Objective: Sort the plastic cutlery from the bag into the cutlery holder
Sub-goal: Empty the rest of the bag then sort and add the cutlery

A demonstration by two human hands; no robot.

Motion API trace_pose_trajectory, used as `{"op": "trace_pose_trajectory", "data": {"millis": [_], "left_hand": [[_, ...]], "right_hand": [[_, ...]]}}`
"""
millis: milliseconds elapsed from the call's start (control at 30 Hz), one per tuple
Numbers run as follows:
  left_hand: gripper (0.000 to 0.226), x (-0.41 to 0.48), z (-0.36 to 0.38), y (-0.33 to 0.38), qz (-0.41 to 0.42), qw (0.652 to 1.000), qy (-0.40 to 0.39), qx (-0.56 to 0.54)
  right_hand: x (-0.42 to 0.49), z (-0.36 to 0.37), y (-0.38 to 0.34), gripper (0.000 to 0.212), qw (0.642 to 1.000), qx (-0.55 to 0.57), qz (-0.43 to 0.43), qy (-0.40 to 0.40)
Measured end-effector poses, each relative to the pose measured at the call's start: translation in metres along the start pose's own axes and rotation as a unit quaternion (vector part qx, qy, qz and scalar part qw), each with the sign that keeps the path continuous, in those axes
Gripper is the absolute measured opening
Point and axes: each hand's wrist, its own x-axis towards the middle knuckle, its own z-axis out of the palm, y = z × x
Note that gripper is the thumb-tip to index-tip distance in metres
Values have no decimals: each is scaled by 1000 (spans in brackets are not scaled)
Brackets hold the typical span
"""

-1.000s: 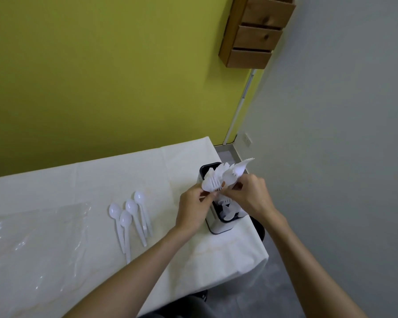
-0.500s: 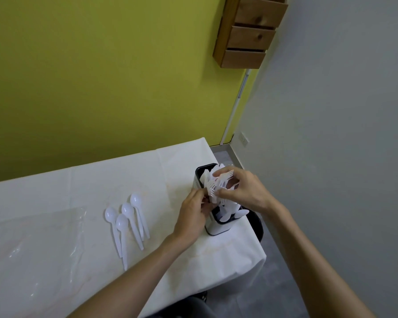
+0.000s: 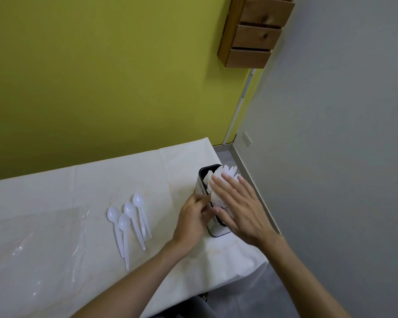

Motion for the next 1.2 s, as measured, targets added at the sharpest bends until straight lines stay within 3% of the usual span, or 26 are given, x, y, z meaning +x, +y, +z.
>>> {"op": "trace_pose_trajectory", "data": {"millis": [100, 233, 300, 367, 433, 533, 733, 900, 1133, 1200], "left_hand": [[33, -7, -9, -17, -29, 999, -10, -8], [22, -20, -32, -47, -92, 995, 35, 18], [17, -30, -46, -68, -155, 983, 95, 37], [16, -43, -63, -91, -248, 953, 166, 61], [26, -59, -82, -112, -356, 907, 202, 101], [55, -77, -104, -133, -455, 867, 169, 117], [21, -92, -132, -147, -447, 872, 153, 126], [20, -99, -147, -152, -476, 864, 130, 99], [28, -97, -152, -148, -496, 855, 142, 56], [24, -97, -154, -146, -490, 860, 136, 43]], "right_hand": [[-16, 21, 5, 56, 998, -53, 12, -33], [5, 22, -21, 40, 993, 0, -10, 120], [21, 30, -46, 33, 988, 70, -13, 139], [33, 45, -72, 31, 988, 146, 29, 38], [42, 72, -91, 31, 970, 191, 95, -120], [56, 113, -108, 37, 942, 177, 145, -247], [94, 164, -139, 42, 904, 182, 263, -284], [110, 187, -153, 17, 866, 216, 365, -264], [102, 167, -149, 17, 773, 375, 468, -206], [96, 169, -157, 28, 777, 373, 451, -230]]}}
